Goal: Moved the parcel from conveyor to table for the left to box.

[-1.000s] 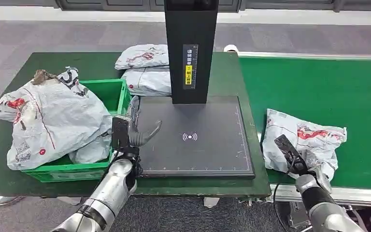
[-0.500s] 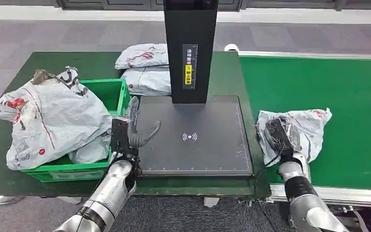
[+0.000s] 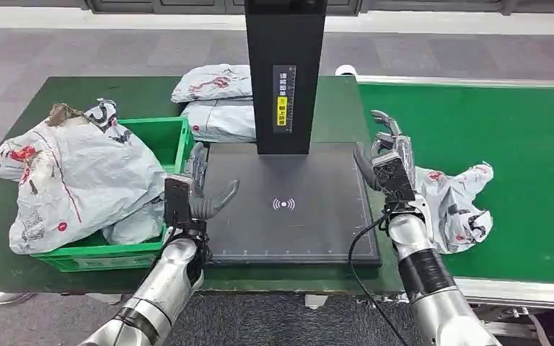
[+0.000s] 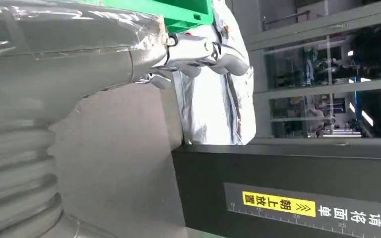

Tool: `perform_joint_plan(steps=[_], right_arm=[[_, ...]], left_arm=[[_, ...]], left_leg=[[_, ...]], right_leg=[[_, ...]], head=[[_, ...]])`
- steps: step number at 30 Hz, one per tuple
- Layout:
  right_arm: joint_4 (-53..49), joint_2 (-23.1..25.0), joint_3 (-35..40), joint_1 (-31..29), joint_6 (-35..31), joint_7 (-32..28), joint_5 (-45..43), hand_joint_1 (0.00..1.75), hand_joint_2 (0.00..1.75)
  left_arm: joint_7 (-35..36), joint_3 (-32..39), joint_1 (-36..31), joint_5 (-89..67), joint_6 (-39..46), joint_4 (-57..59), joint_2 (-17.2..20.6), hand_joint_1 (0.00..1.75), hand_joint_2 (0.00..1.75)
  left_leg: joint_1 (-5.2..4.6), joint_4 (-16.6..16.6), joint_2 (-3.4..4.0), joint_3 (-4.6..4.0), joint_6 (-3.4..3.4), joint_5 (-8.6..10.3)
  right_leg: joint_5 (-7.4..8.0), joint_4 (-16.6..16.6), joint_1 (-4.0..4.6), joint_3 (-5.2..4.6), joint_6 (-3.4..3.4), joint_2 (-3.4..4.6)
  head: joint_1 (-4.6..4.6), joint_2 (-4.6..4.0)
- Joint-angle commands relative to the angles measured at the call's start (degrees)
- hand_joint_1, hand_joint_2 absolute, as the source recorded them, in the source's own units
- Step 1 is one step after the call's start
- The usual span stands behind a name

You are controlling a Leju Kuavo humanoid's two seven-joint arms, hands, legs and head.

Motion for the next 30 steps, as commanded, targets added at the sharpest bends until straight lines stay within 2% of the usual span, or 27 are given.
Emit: perform_joint_plan(steps=[1, 9, 11, 14, 15, 19, 20, 21, 22, 24, 27, 30], right_arm=[[0.08, -0.53, 4.89, -1.98, 0.12, 0.35, -1.84, 1.75, 1.75], [-1.26, 0.4, 10.07, -2.89, 1.86, 1.05, -3.53, 1.75, 1.75], [-0.96, 0.76, 11.24, -3.26, 4.35, 1.97, -5.26, 1.75, 1.75], [0.66, 1.4, 13.91, -4.59, 2.58, 3.15, -2.14, 1.75, 1.75], [2.37, 1.53, 15.05, -5.6, 2.69, 5.2, -0.83, 1.75, 1.75], [2.37, 1.53, 15.05, -5.6, 2.69, 5.2, -0.83, 1.75, 1.75], [10.09, 1.45, 13.13, -6.01, -8.73, 13.27, 7.4, 0.0, 1.75], [14.72, -0.28, 9.84, -5.56, -10.68, 15.19, 9.05, 0.0, 0.0], [16.28, -1.0, 8.87, -5.55, -10.55, 14.6, 9.36, 0.0, 0.0], [23.31, -3.36, 6.04, -6.54, -14.08, 18.38, 12.41, 0.0, 0.0], [29.08, -5.9, 1.24, -5.57, -16.71, 18.06, 13.42, 0.0, 0.0], [33.21, -7.99, 0.22, -5.61, -17.8, 23.5, 17.15, 0.0, 0.0]], left_arm=[[0.03, 1.38, -2.8, 0.16, 0.11, 3.64, 0.05, 0.0, 1.75], [0.16, 0.53, -4.31, 0.23, -0.22, 5.37, -0.52, 0.0, 1.75], [-0.13, 0.41, -4.44, 0.32, -0.15, 5.97, -0.69, 0.0, 1.75], [-0.42, 0.42, -4.43, 0.54, -0.1, 6.25, -1.02, 0.0, 1.75], [-0.41, 0.38, -4.37, 0.53, -0.04, 6.17, -1.09, 0.0, 1.75], [-0.41, 0.38, -4.37, 0.53, -0.04, 6.17, -1.09, 0.0, 1.75], [0.79, 0.44, -3.05, 0.17, 1.07, 4.1, -0.92, 0.0, 1.75], [1.39, 0.67, -2.53, 0.25, 0.72, 3.41, -0.4, 0.0, 1.75], [1.47, 0.76, -2.56, 0.28, 0.55, 3.47, -0.31, 0.0, 1.75], [2.0, 0.44, -3.39, 0.04, -0.19, 4.58, -0.46, 0.0, 1.75], [1.93, -0.24, -4.61, -0.2, -0.21, 6.55, -1.16, 0.0, 1.75], [1.85, -0.6, -4.79, 0.13, -0.63, 6.87, -1.35, 0.0, 1.75]], left_leg=[[0.01, -0.01, 0.05, 0.04, -0.01, -0.02], [-0.01, 0.0, 0.09, 0.0, -0.02, -0.02], [0.01, -0.05, 0.15, 0.09, -0.03, -0.04], [0.0, 0.01, 0.17, 0.04, -0.01, -0.06], [0.01, 0.0, 0.15, 0.02, -0.01, -0.04], [0.01, 0.0, 0.16, 0.04, -0.01, -0.04], [0.0, 0.01, 0.13, 0.01, -0.01, -0.04], [0.01, -0.01, 0.15, 0.04, -0.01, -0.03], [0.05, -0.12, -0.09, 0.16, 0.0, 0.02], [0.06, -0.14, -0.22, 0.19, 0.02, 0.02], [0.02, -0.04, -0.32, 0.07, 0.02, 0.01], [-0.02, -0.06, -0.59, 0.08, 0.03, 0.03]], right_leg=[[-0.02, -0.02, 0.03, 0.05, -0.05, -0.06], [-0.01, 0.03, 0.01, -0.02, -0.05, 0.0], [-0.02, -0.02, 0.04, 0.05, -0.08, 0.01], [-0.01, 0.04, 0.02, 0.0, -0.05, 0.08], [0.0, 0.03, 0.03, -0.01, -0.04, 0.06], [0.0, 0.02, 0.03, 0.0, -0.05, 0.06], [-0.01, 0.04, 0.01, -0.01, -0.04, 0.04], [0.01, 0.01, 0.03, 0.01, -0.05, 0.05], [-0.01, -0.15, 0.07, 0.22, -0.05, -0.2], [-0.03, -0.21, 0.09, 0.32, -0.06, -0.37], [-0.05, -0.12, 0.04, 0.21, -0.04, -0.39], [-0.09, -0.17, 0.0, 0.29, -0.04, -0.64]], head=[[0.0, 0.0], [0.0, 0.0], [0.0, 0.0], [0.0, 0.0], [-0.02, 0.0], [-0.02, 0.0], [0.0, 0.0], [0.0, 0.0], [-0.02, 0.0], [0.0, 0.0], [0.0, 0.0], [0.0, 0.0]])
